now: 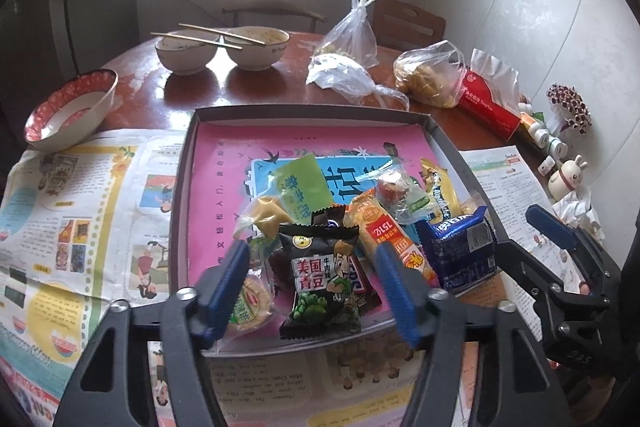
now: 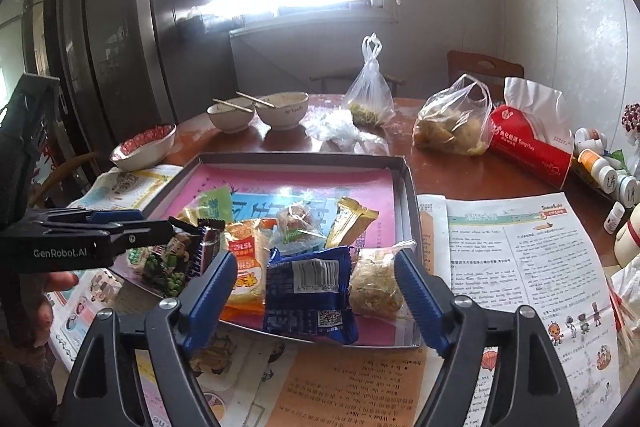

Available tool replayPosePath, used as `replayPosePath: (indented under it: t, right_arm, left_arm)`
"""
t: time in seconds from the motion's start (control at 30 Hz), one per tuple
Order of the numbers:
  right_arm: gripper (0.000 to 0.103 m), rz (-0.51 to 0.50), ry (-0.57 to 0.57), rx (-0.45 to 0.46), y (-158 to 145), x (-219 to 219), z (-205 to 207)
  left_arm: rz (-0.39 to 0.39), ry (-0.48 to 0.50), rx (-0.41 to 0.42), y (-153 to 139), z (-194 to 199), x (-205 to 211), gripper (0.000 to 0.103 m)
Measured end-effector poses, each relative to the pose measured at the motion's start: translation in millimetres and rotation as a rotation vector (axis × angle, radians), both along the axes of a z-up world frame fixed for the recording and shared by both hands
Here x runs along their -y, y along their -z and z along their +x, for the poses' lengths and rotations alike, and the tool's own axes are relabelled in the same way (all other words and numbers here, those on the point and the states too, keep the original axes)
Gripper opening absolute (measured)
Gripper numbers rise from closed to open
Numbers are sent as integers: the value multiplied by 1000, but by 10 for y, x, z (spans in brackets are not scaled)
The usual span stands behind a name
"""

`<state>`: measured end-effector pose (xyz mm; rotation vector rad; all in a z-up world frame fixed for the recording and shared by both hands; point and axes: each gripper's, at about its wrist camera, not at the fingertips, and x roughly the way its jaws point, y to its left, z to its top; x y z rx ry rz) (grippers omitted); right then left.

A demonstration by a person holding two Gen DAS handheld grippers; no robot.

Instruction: Organize snacks

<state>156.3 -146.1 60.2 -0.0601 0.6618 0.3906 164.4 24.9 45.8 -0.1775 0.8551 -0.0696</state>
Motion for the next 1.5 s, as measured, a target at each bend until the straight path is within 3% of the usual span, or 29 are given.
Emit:
replayPosePath:
  t: [0.37, 0.57, 0.73, 1.0, 1.5]
  right_arm:
    - [91, 15, 10, 35, -94, 23, -336]
    - [93, 16, -1, -1, -49, 45, -502]
    - [93, -54, 25, -27, 71, 16, -649]
    - [94, -14, 67, -106, 219, 129, -759]
    - [96, 1, 54, -116, 319, 135, -947]
  left_arm:
    - [29, -9, 48, -32, -377, 76, 70]
    - [26, -20, 34, 70, -573, 117, 70]
    - [39, -28, 16, 206, -756, 181, 70]
    - [56, -10, 2, 353, -963, 298, 70]
    - [55, -11, -16, 450, -1088, 316, 70]
